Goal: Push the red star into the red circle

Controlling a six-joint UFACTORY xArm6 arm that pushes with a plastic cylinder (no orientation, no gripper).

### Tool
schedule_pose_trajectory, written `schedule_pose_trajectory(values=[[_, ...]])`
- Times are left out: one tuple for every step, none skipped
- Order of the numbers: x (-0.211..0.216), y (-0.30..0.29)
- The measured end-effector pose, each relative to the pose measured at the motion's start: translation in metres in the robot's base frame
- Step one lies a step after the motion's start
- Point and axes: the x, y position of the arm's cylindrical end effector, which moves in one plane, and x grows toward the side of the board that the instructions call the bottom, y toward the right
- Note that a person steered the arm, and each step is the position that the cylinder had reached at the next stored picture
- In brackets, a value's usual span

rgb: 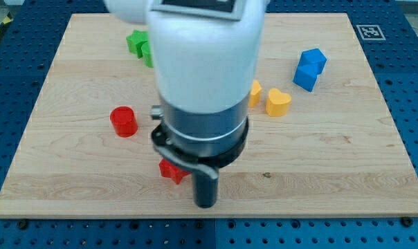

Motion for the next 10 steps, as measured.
schedule_pose_trajectory(values=[[-0.001, -0.043], [-0.040, -0.054], [-0.043, -0.054], [-0.031, -0.038], [-0.022, 0.000], [-0.027, 0.035], [-0.051, 0.032], [-0.055, -0.007], [-0.055, -0.019], [-0.055, -0.035]])
